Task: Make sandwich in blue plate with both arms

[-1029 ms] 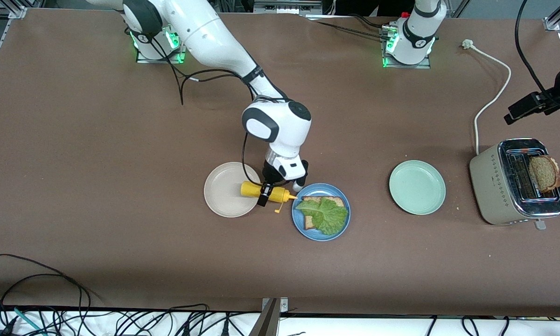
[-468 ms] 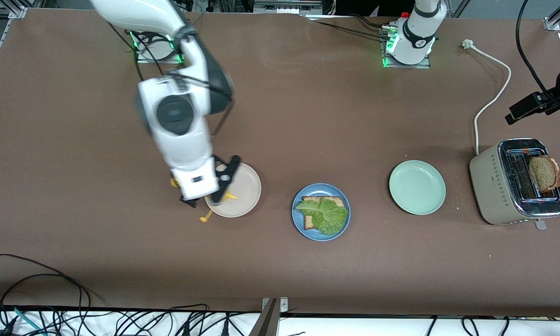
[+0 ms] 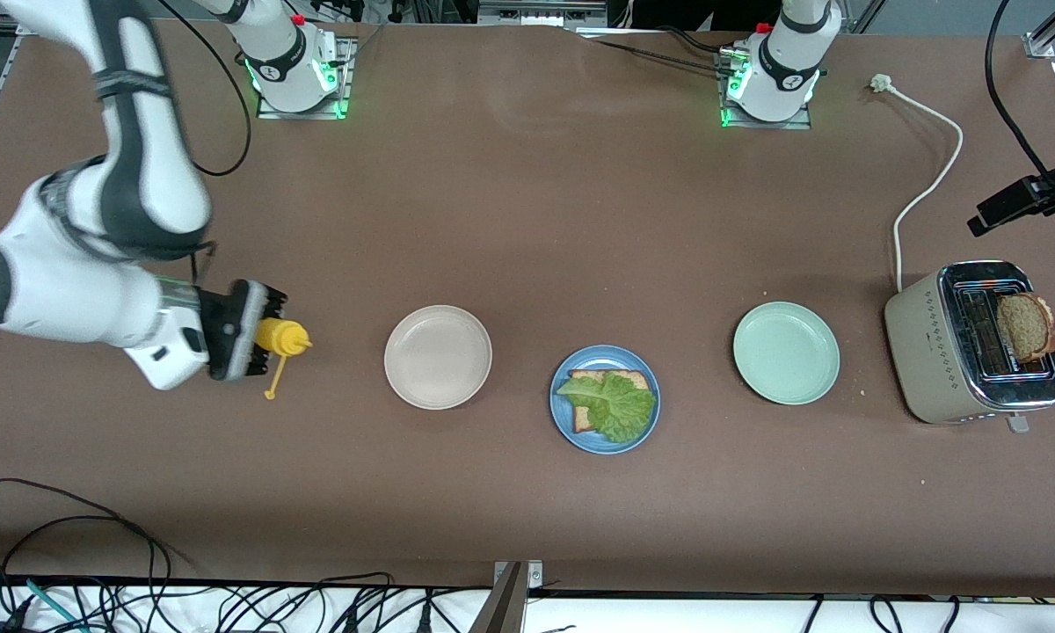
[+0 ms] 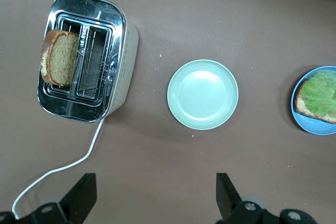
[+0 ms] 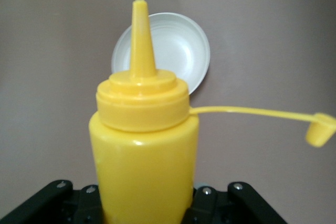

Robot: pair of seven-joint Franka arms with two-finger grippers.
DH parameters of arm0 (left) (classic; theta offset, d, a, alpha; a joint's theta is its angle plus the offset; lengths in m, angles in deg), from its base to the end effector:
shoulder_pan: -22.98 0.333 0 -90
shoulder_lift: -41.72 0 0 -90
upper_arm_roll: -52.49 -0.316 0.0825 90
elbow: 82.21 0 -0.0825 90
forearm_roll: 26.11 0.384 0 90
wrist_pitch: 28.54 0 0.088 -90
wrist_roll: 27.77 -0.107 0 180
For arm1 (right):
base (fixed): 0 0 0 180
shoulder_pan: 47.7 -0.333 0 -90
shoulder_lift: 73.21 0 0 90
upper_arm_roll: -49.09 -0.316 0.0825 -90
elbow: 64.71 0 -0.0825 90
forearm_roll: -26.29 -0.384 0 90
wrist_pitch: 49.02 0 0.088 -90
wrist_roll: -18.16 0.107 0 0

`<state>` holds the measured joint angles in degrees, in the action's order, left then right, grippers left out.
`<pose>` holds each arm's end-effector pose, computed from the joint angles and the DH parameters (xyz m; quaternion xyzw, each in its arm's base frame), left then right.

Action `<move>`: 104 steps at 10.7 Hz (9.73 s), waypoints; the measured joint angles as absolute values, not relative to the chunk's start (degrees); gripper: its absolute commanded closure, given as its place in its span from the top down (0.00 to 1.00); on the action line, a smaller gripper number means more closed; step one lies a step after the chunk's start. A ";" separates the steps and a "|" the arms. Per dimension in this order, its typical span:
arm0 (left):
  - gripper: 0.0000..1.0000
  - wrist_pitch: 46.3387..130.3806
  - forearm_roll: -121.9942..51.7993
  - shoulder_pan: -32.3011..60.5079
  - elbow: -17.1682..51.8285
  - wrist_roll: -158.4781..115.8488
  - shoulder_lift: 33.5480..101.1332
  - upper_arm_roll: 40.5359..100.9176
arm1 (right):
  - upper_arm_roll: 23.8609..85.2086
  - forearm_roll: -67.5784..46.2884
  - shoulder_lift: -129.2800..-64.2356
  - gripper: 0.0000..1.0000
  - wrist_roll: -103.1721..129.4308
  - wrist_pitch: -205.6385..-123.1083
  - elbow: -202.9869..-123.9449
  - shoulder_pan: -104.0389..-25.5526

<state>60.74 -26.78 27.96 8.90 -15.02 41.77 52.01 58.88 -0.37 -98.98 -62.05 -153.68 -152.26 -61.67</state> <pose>0.5504 0.0513 0.6138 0.9872 0.1582 -0.0167 0.0048 0.6645 0.1011 0.3953 -0.7711 -0.6063 -0.0572 0.1858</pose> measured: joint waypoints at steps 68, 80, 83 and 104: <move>0.00 53.50 -38.32 28.73 -5.71 -34.69 65.41 53.94 | 57.02 26.07 -80.46 1.00 11.85 -140.64 -158.91 -54.99; 0.00 79.40 -68.89 10.97 -5.73 -10.98 79.82 53.89 | 57.25 26.07 -81.26 1.00 11.92 -140.77 -158.75 -54.66; 0.00 86.97 -70.15 8.82 -5.77 -10.80 83.05 53.90 | 57.25 26.07 -81.34 1.00 11.93 -140.78 -158.75 -54.67; 0.51 90.94 -70.16 8.67 -6.92 -20.64 87.99 52.82 | 57.34 26.07 -81.38 1.00 11.94 -140.72 -158.75 -54.66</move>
